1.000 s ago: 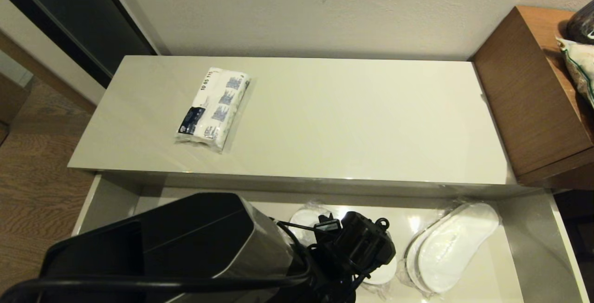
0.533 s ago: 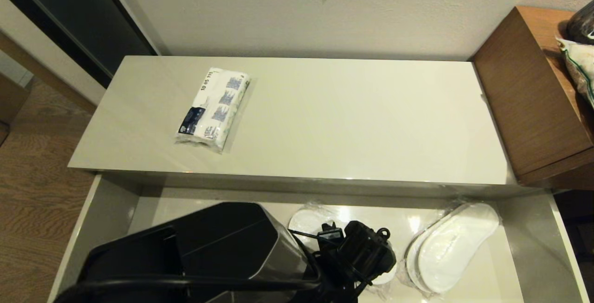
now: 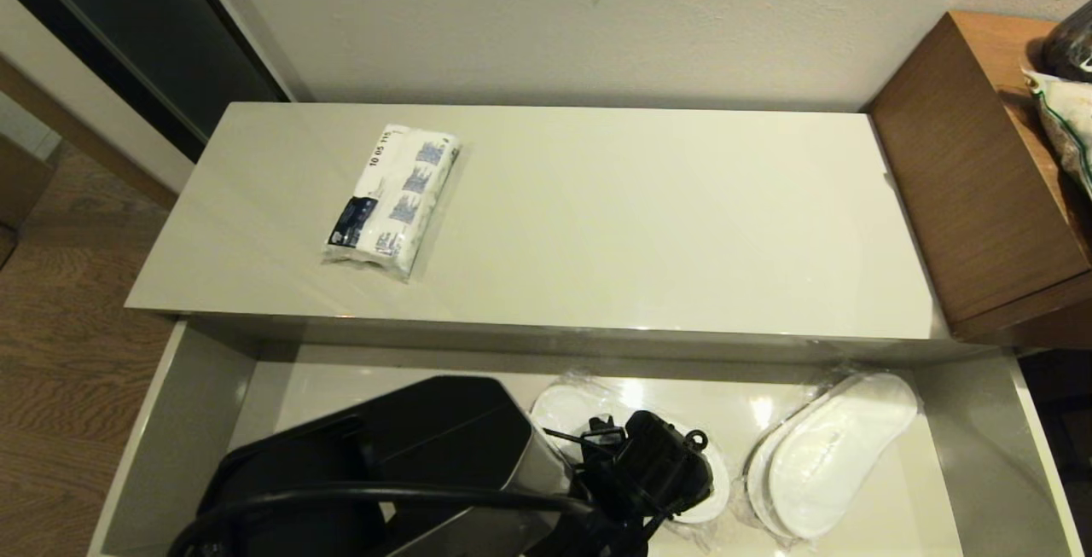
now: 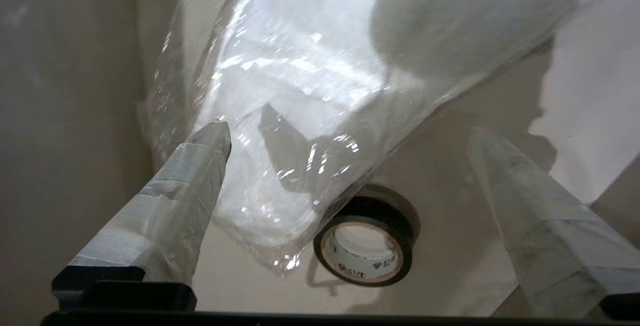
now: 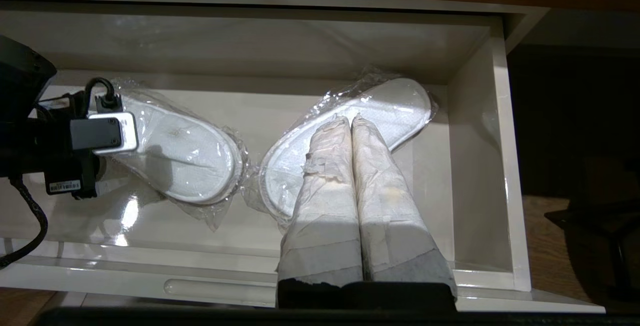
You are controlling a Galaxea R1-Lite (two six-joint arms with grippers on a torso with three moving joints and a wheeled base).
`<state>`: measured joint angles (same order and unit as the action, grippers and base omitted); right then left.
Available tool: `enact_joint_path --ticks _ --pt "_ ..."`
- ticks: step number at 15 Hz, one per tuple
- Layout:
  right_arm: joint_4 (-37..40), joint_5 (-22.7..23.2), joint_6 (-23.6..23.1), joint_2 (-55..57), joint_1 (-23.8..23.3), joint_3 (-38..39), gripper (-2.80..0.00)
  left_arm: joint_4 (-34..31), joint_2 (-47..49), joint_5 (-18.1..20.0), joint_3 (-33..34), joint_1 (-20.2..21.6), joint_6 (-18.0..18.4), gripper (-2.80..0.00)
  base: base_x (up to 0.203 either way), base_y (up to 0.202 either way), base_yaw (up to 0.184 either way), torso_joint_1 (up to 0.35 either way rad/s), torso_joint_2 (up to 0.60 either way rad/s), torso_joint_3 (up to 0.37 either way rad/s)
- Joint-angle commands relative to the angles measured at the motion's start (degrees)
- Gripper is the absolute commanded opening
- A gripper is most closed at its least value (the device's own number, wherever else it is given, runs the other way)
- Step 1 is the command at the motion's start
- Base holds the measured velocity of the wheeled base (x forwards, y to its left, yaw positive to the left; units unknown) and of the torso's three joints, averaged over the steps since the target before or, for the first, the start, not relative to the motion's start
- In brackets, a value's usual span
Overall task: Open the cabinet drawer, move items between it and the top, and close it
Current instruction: Take out the disposable slippers from the drawer
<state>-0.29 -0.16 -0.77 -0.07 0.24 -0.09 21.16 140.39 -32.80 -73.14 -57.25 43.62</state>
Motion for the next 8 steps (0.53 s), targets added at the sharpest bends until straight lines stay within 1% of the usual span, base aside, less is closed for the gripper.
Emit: enact_joint_path --ticks 1,3,4,7,8 --pt "0.00 -0.02 -0.02 0.00 0.02 0.01 -2.80 0.19 0.85 0.79 -0.15 0.22 1.46 0.00 0.000 0.000 0.000 0.000 0.00 0.000" --pt "-0.05 -0.02 -0.02 0.07 0.02 0.01 -2.80 0.18 0.85 1.34 -0.07 0.83 2.88 0.00 0.000 0.000 0.000 0.000 0.00 0.000" --pt "-0.03 -0.02 -0.05 -0.01 0.02 0.01 -2.80 0.19 0.85 2.26 -0.09 1.37 3.41 0.00 0.000 0.000 0.000 0.000 0.00 0.000" --pt "0.02 -0.02 -0.02 0.07 0.02 0.01 -2.80 0.02 0.98 3.89 -0.08 2.94 4.06 0.00 0.000 0.000 0.000 0.000 0.00 0.000" --pt "0.02 -0.02 -0.02 0.07 0.02 0.01 -2.80 0.16 1.27 4.35 -0.06 3.62 5.19 0.00 0.000 0.000 0.000 0.000 0.00 0.000"
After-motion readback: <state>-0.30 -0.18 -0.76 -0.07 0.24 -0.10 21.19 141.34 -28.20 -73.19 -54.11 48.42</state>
